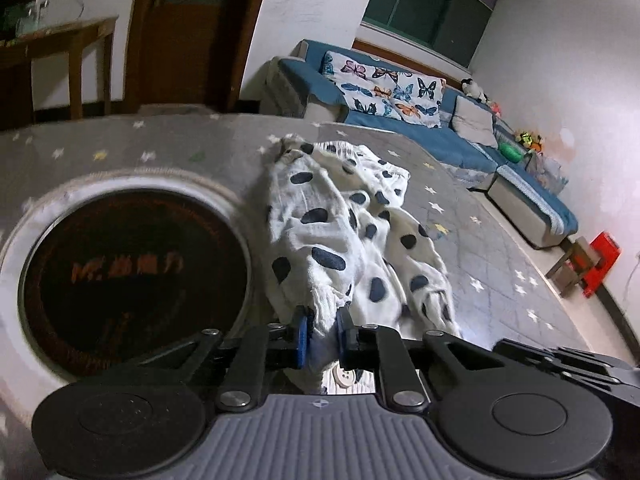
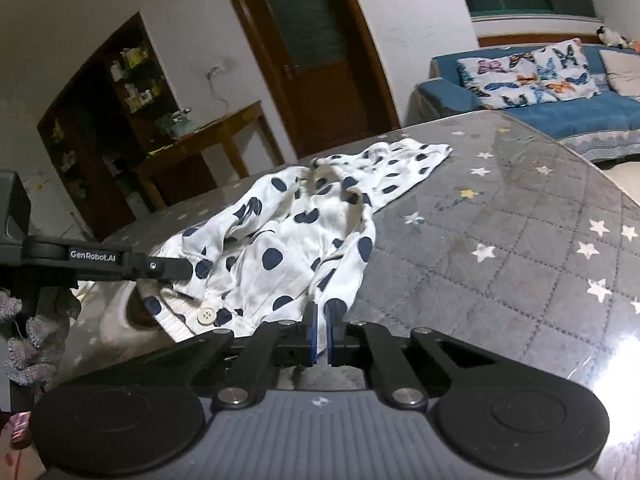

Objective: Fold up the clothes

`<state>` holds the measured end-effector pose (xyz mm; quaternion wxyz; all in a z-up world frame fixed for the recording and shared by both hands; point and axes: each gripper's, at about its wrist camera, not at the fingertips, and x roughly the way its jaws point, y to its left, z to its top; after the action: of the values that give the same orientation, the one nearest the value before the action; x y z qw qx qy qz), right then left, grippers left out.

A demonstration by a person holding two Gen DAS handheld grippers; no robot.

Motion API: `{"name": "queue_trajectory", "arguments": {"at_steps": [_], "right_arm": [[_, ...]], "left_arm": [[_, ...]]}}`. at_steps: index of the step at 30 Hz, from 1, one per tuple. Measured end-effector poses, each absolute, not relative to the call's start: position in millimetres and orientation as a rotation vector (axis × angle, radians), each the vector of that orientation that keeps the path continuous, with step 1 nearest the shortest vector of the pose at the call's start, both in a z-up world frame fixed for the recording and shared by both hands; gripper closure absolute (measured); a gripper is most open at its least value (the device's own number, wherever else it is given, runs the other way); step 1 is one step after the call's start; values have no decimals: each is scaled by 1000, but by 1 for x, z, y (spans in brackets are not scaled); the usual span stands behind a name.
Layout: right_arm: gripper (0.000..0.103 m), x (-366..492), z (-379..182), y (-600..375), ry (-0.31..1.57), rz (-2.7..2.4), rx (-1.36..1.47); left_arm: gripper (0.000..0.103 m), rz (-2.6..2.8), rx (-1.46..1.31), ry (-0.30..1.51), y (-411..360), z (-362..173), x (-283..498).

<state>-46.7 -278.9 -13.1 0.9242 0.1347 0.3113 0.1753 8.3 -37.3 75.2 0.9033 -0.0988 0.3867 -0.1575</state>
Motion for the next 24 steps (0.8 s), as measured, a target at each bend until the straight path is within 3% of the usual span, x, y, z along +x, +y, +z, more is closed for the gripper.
{"name": "queue_trajectory", "arguments": {"at_steps": [4,8,10,12,14,18,24], "right_arm": [[94,-49,-14,-273,660,380,269],[74,-44,-20,-265,674,384,284],[70,-40,-23,-260,685,391,280],[67,-35,-26,-256,699,393,269],[61,-33,-30,-250,709,391,253],[58,-29,-34,-242,723,380,230],[56,-23,-35,-238,732,355,204]], "left_arm": [[87,-305,-228,836,-27,67,-6],[79,-268,-225,856,-16,61,-14],[77,-242,-208,845,-12,63,-16],[59,-220,-186,820,-9,68,-18],[49,-202,-156,783,-9,75,-21],[34,-188,-94,735,-14,79,-16],[34,-179,-76,738,-18,71,-1]]}}
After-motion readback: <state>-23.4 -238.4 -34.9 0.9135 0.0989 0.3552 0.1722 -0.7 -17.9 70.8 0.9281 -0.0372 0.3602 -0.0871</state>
